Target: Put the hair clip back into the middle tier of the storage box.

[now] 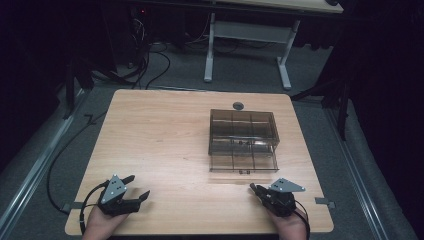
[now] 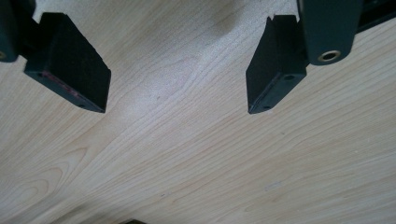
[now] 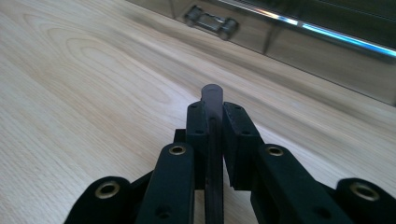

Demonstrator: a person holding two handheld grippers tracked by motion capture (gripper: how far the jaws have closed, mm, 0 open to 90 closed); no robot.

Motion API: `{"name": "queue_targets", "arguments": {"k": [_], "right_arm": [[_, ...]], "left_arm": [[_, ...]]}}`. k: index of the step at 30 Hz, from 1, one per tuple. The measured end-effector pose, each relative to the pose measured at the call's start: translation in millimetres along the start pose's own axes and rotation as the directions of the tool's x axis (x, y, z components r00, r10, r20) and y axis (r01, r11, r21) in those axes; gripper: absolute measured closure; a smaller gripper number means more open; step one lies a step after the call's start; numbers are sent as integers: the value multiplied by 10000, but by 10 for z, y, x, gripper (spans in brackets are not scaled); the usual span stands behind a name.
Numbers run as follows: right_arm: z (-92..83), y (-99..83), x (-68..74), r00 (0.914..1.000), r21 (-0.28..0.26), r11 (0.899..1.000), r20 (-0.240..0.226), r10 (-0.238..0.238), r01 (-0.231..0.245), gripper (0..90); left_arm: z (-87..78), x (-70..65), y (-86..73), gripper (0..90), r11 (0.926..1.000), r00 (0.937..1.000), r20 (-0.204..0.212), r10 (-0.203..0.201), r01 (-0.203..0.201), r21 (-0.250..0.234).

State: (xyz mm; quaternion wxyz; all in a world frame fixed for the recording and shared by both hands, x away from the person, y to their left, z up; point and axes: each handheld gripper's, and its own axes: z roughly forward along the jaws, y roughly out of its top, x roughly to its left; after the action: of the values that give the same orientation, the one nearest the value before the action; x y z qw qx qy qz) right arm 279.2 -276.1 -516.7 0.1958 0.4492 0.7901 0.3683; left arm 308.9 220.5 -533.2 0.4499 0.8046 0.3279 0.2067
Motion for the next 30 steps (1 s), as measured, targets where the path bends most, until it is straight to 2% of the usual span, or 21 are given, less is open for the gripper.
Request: {"name": "queue_targets", "arguments": {"k": [8, 15, 24, 26, 28, 30], "right_arm": [[87, 42, 116, 9989, 134, 9997, -414, -211, 217, 817], [148, 10, 128, 9987, 411, 9990, -482, -146, 166, 816], [158, 1, 135, 9986, 437, 9987, -459, -246, 266, 813], [141, 2, 135, 9984, 325, 9990, -491, -293, 309, 782], [86, 12, 114, 9969, -104, 9997, -753, -208, 200, 754], [23, 26, 72, 9970, -382, 9992, -765, 100, -130, 755]], "left_arm": [[3, -2, 1, 226, 10000, 10000, -5, 13, -13, 7], [2, -2, 0, 226, 10000, 10000, 3, 19, -19, -1], [0, -2, 0, 226, 10000, 10000, 16, 26, -26, -7], [0, -1, 0, 226, 10000, 10000, 18, 19, -19, -14], [0, -2, -1, 226, 10000, 10000, 19, 14, -14, -23], [0, -2, 0, 226, 10000, 10000, -17, 15, -15, -13]]}}
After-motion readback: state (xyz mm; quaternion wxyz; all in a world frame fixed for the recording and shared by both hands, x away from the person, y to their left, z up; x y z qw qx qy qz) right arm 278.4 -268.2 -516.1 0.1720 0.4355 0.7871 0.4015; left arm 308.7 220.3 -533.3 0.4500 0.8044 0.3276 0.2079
